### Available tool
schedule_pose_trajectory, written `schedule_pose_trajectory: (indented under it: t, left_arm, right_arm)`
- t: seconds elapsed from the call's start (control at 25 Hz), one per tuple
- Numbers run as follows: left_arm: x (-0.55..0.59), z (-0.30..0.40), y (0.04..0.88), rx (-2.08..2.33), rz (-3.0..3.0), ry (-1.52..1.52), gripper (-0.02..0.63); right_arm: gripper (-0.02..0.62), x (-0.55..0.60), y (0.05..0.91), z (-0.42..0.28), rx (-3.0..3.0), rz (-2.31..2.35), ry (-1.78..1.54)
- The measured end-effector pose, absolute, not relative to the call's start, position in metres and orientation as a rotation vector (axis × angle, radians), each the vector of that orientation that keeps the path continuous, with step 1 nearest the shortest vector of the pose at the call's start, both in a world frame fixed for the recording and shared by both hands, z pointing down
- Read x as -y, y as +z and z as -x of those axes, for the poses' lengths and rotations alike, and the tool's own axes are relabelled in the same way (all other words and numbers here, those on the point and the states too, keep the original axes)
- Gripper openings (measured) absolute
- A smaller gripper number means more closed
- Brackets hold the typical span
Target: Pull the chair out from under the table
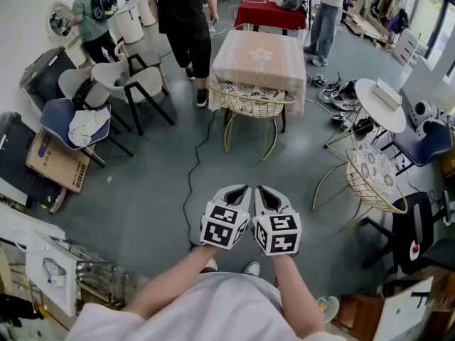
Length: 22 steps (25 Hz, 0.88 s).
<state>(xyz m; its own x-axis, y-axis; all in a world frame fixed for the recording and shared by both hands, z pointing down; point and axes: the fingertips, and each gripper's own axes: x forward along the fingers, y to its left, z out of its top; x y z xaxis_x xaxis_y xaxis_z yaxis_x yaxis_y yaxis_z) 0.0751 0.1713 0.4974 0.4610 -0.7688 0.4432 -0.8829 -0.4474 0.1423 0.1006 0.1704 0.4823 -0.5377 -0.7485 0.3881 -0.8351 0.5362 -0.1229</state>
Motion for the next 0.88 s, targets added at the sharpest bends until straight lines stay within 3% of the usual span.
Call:
schedule_pose_trajectory:
  t: [0.88]
  left_arm:
    - [-0.157, -0.129, 0.493, 1.446, -2.315, 0.453, 0.002]
  right_arm:
    - [0.002, -0.153, 0.482, -0.160, 2.532, -1.282, 0.460]
